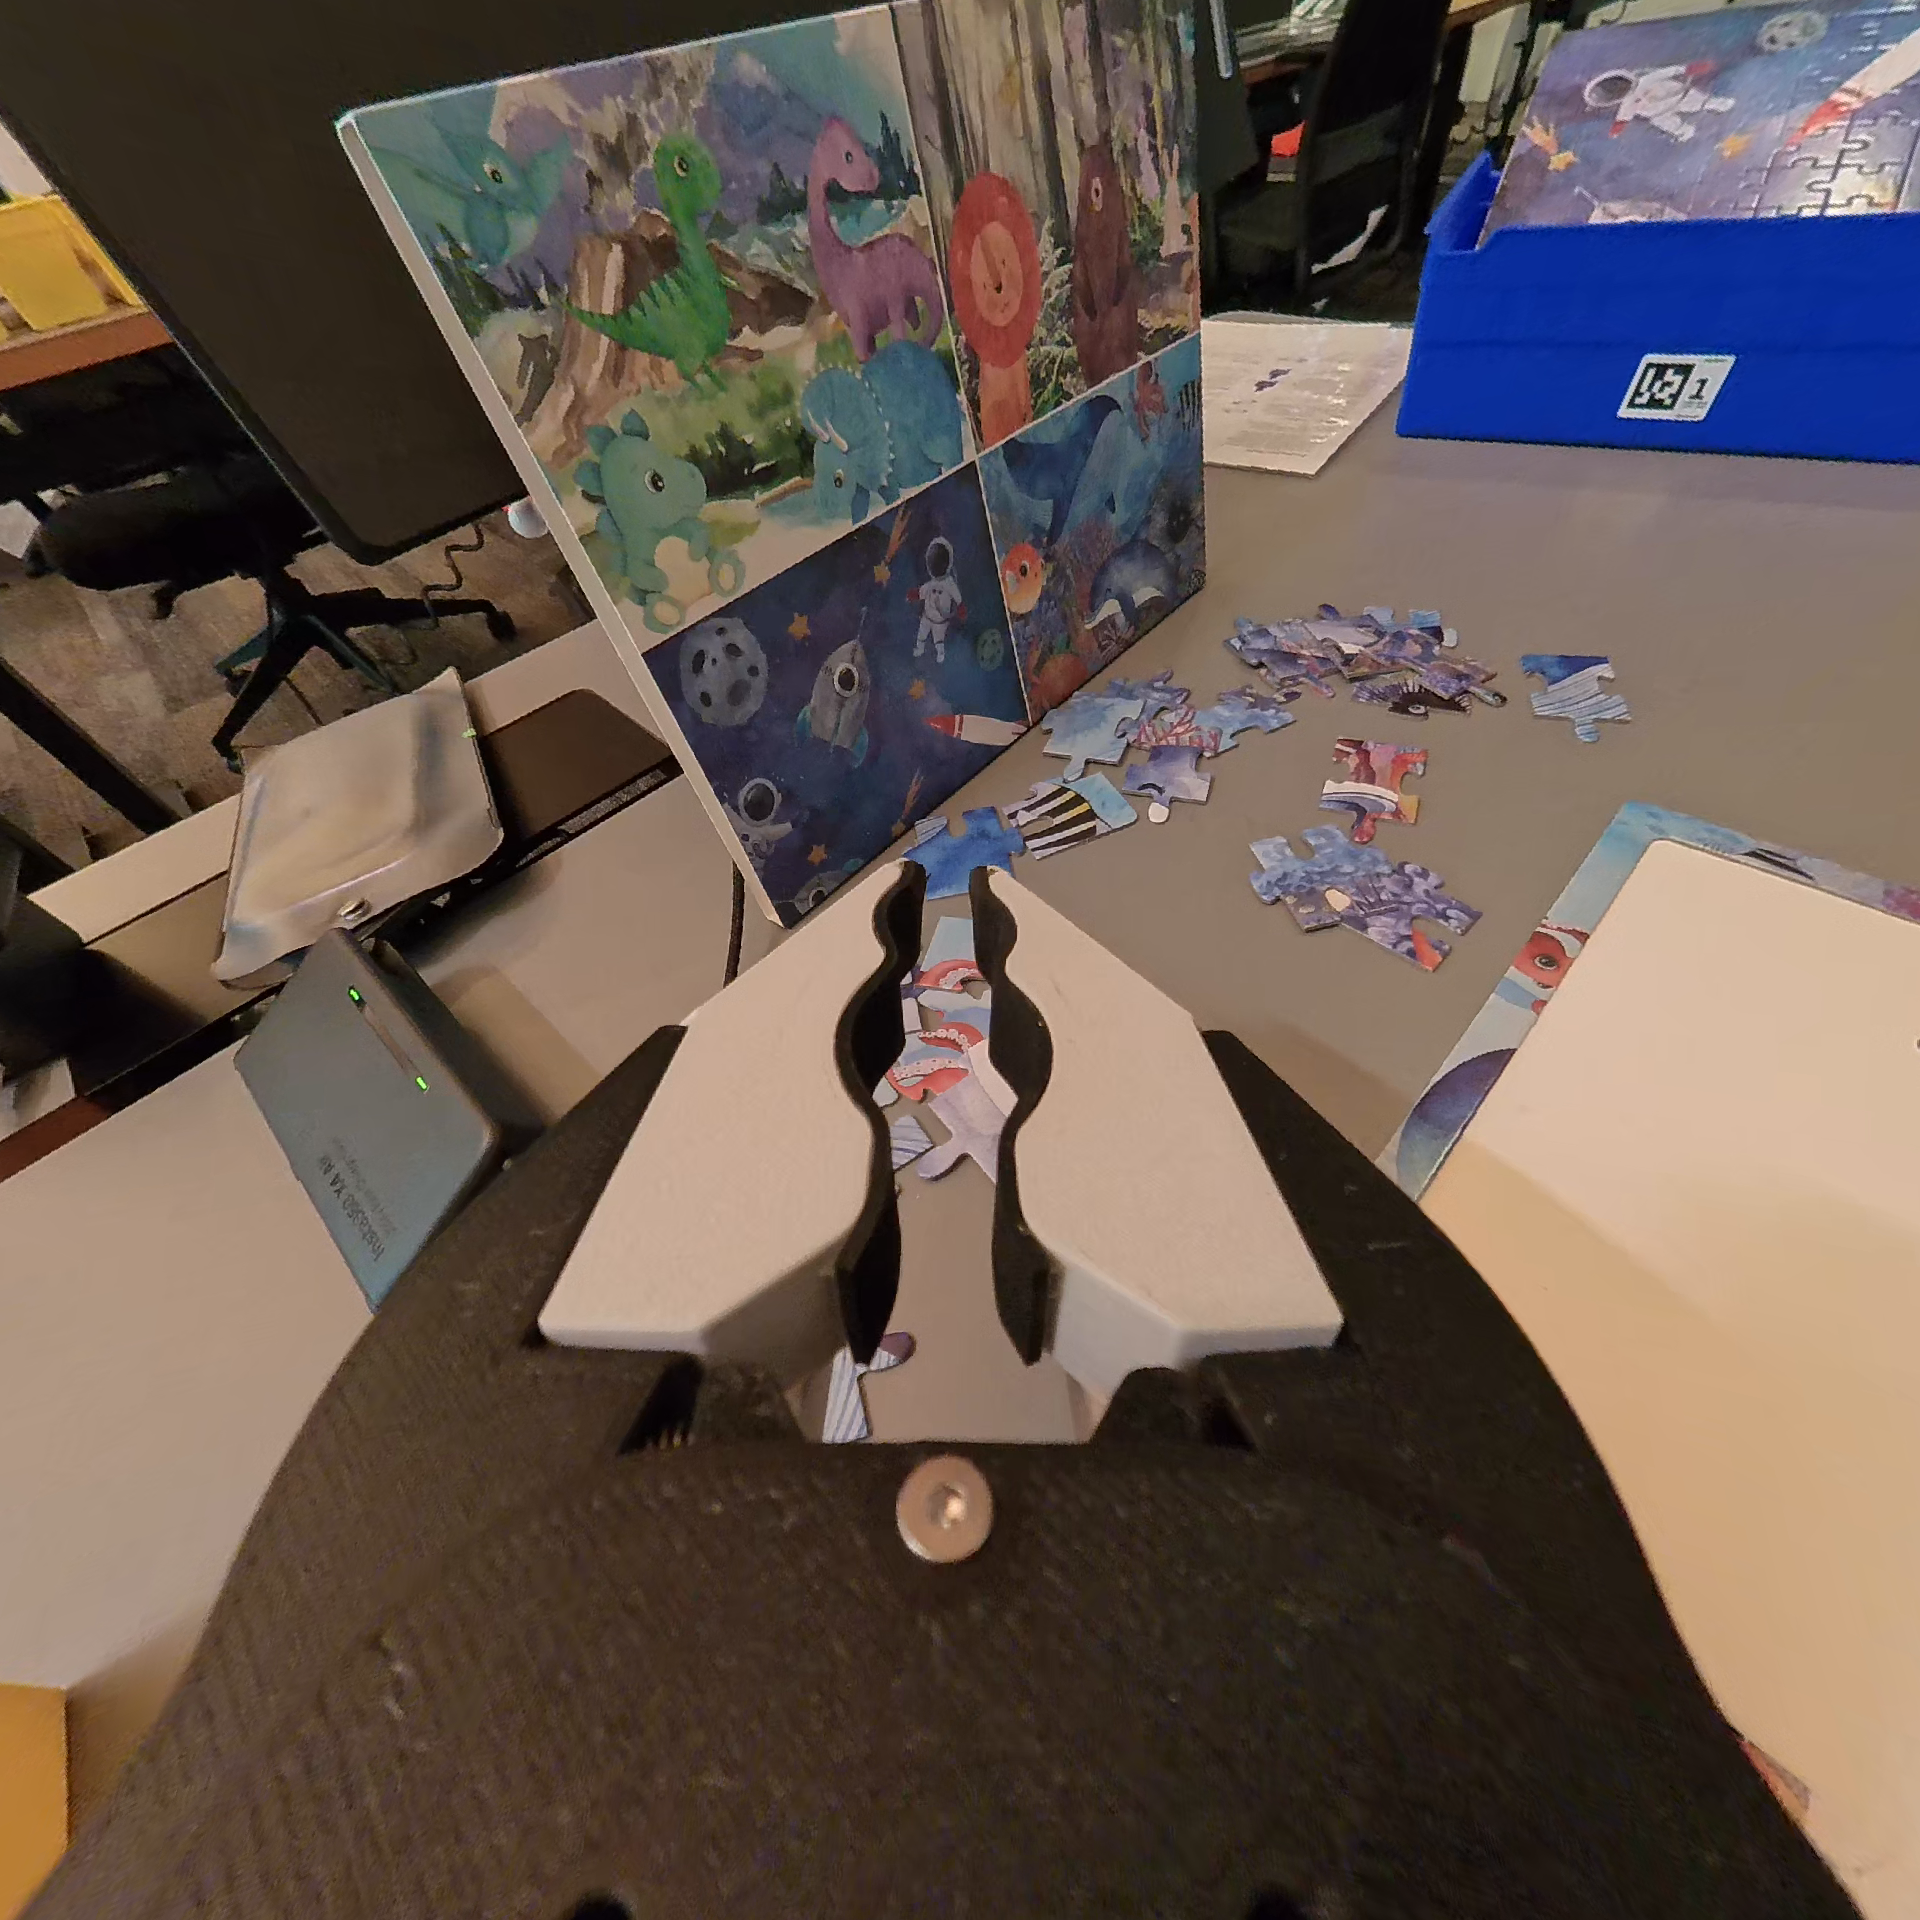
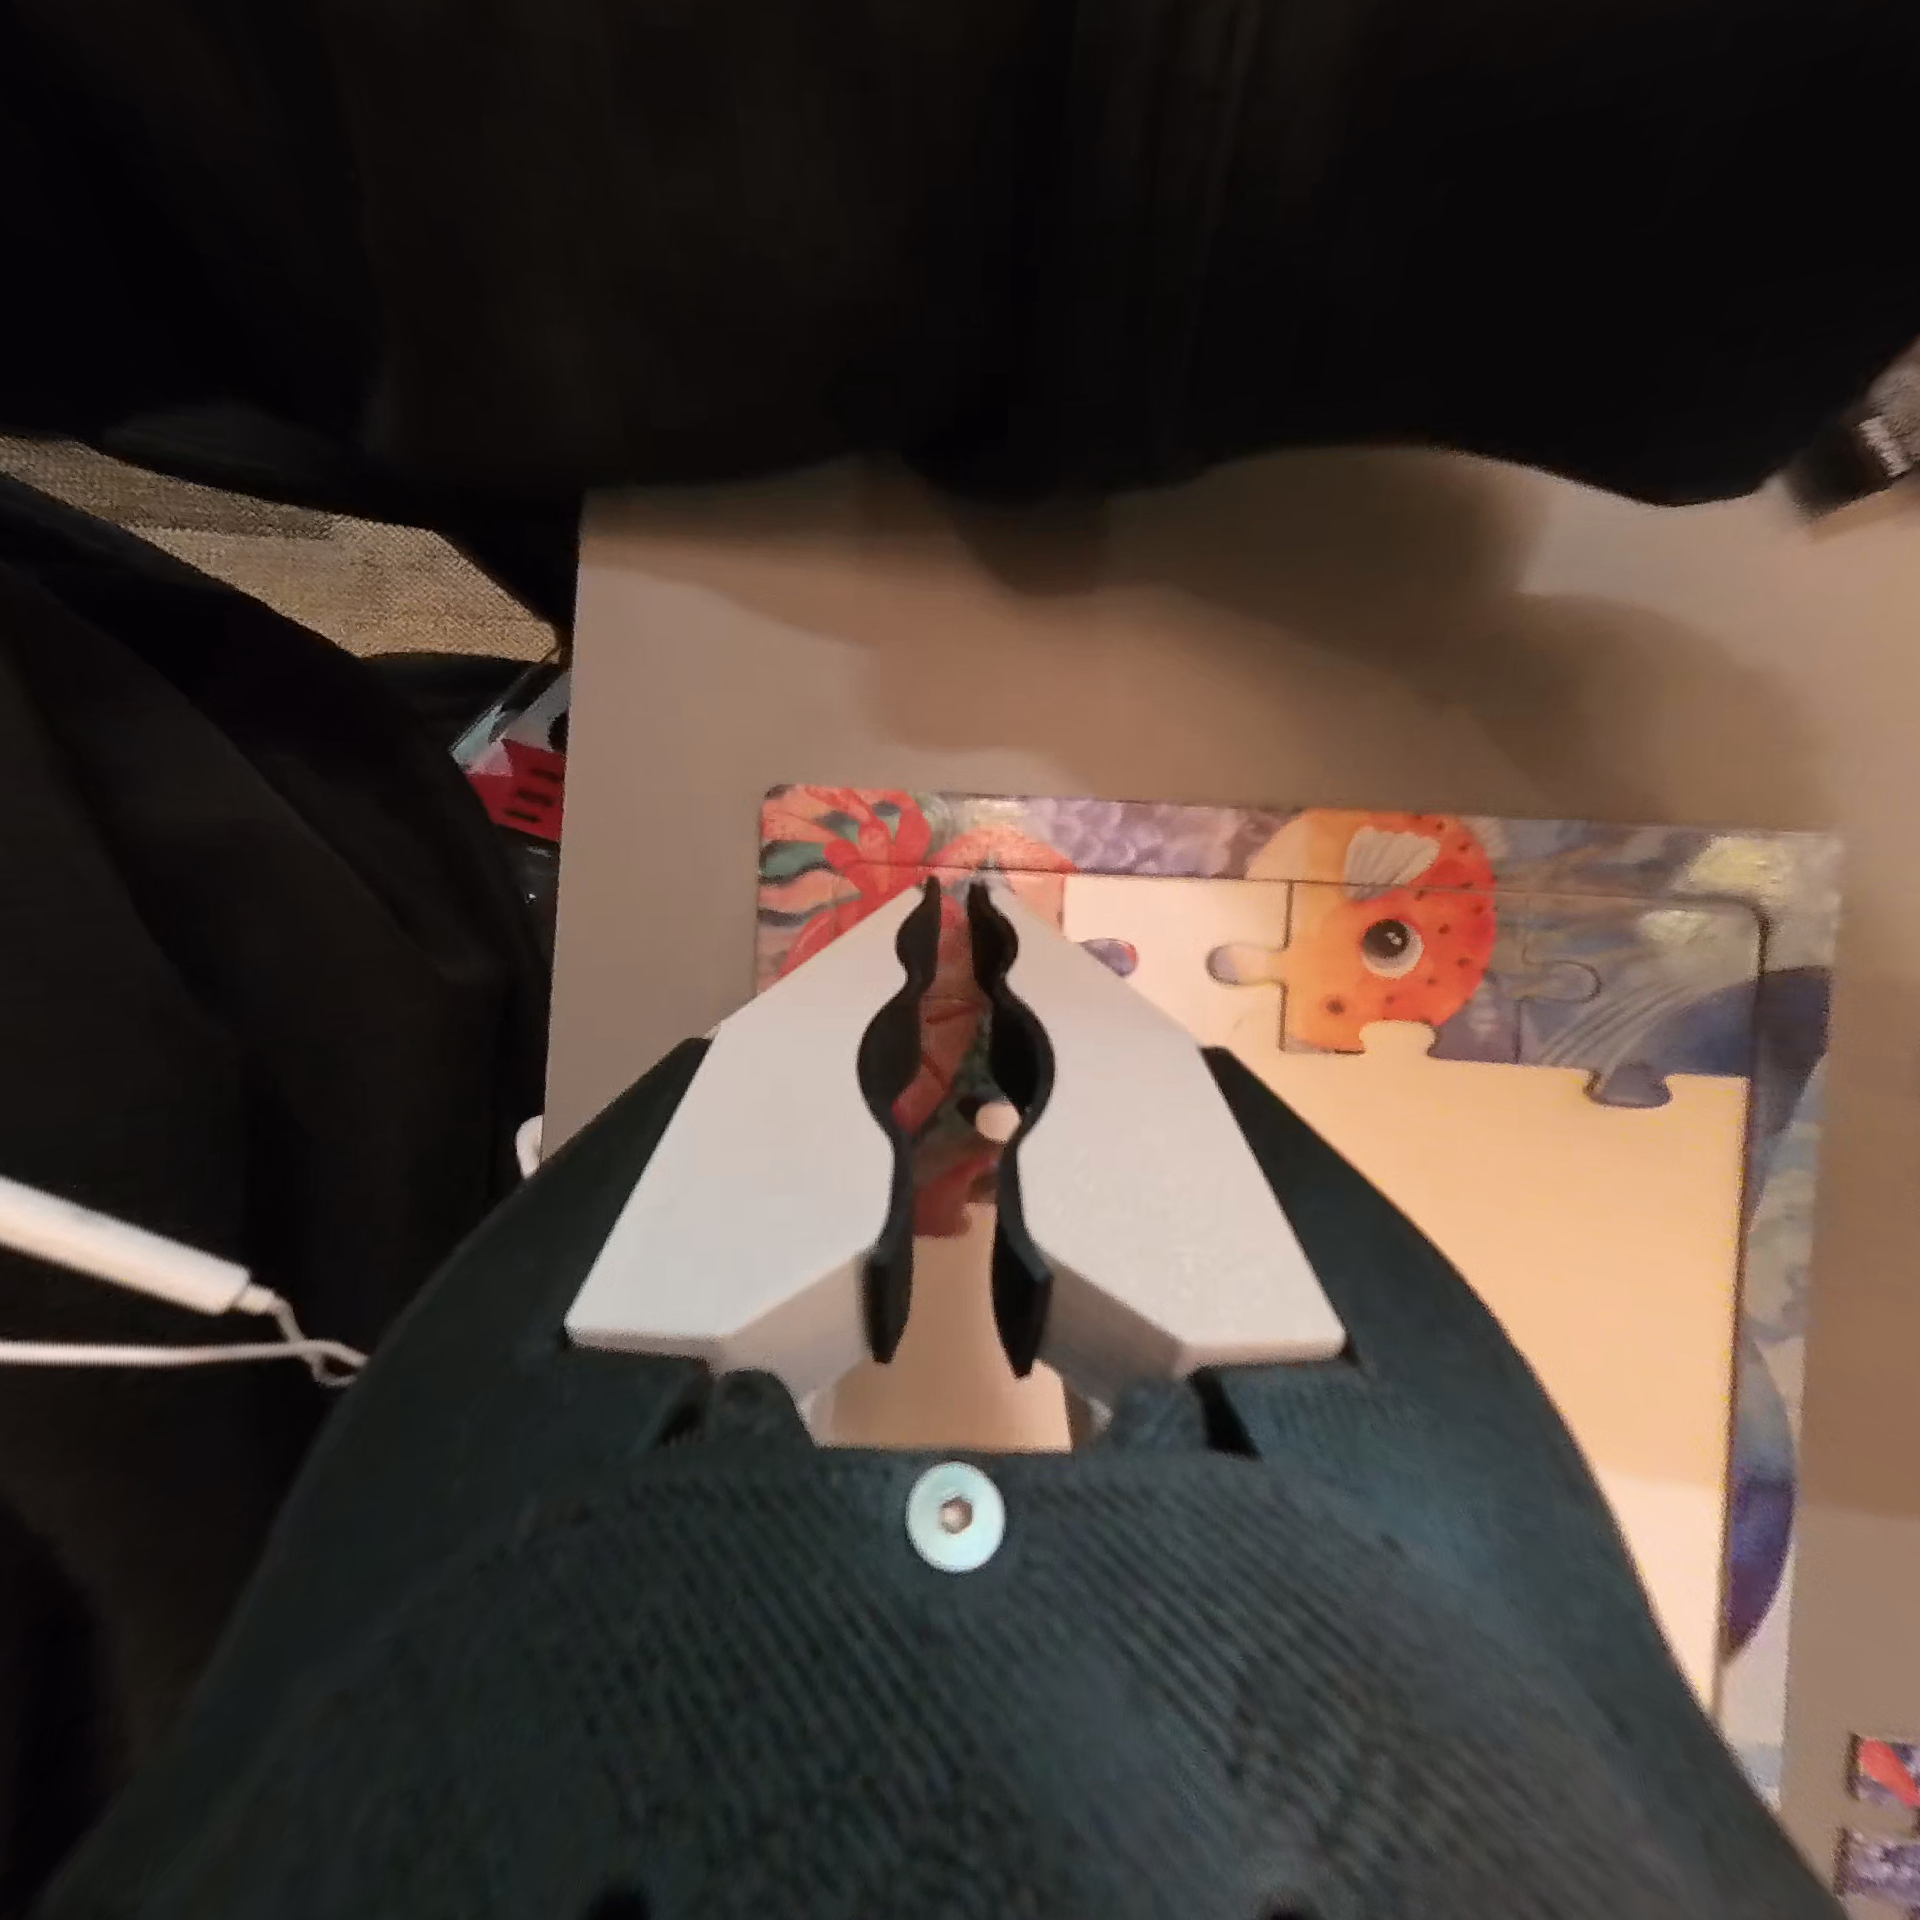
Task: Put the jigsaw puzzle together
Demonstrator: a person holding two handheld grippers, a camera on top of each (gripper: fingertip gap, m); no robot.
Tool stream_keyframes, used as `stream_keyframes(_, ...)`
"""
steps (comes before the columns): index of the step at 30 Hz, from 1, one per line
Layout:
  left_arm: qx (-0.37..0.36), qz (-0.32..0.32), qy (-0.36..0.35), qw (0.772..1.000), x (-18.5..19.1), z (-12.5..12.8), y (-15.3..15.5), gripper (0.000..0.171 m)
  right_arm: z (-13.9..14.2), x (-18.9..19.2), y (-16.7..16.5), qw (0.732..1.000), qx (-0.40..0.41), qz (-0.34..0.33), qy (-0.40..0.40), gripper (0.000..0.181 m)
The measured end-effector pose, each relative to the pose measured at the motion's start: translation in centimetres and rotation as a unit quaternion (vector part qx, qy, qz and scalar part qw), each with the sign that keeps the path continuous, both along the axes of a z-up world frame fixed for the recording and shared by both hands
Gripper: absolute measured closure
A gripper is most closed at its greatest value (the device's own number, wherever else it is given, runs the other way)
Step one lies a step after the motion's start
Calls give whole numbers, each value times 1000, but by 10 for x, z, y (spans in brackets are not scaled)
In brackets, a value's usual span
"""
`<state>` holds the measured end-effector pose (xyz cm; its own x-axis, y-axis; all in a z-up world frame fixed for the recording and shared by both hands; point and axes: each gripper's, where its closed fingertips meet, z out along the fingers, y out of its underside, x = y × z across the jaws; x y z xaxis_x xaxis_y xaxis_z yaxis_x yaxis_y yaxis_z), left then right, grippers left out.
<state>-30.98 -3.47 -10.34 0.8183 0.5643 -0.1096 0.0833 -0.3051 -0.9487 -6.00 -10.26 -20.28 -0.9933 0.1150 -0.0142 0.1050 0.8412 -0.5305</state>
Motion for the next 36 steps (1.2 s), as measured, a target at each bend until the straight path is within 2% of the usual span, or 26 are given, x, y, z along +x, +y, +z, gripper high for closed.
stream_keyframes(3, 0, 0, 0, 1000, 0, 0, 0, 165, 14, -9, 3, 999, -22, -17, 19, 176)
stream_keyframes(5, 1, 0, 0, 1000, 0, 0, 0, 165, 23, -15, 8, 998, -42, -32, 24, 166)
stream_keyframes(8, 2, 0, 0, 1000, 0, 1, -1, 165, 24, -12, 20, 997, -59, -46, 18, 144)
stream_keyframes(11, 1, -1, 0, 1000, 0, 1, 0, 165, 13, 8, 18, 997, -73, -33, -2, 108)
stream_keyframes(13, 0, -2, 0, 1000, 1, 0, 1, 165, 0, 21, 12, 998, -63, -24, -2, 90)
stream_keyframes(15, -4, -3, -1, 1000, 1, -3, 2, 165, -13, 23, 12, 999, -30, -24, 28, 80)
stream_keyframes(21, -12, -3, -7, 1000, 0, -10, 3, 165, -14, 22, 7, 999, -34, -23, 16, 107)
stream_keyframes(23, -11, -2, -7, 1000, -1, -10, 3, 165, -13, 19, 9, 999, -38, -24, 15, 121)
stream_keyframes(30, -8, -3, -2, 1000, 1, -5, 3, 165, -13, 14, 15, 999, -44, -26, 15, 121)
stream_keyframes(36, -13, -4, -3, 1000, 1, -8, 4, 165, -13, -4, 41, 999, -23, -46, 17, 122)
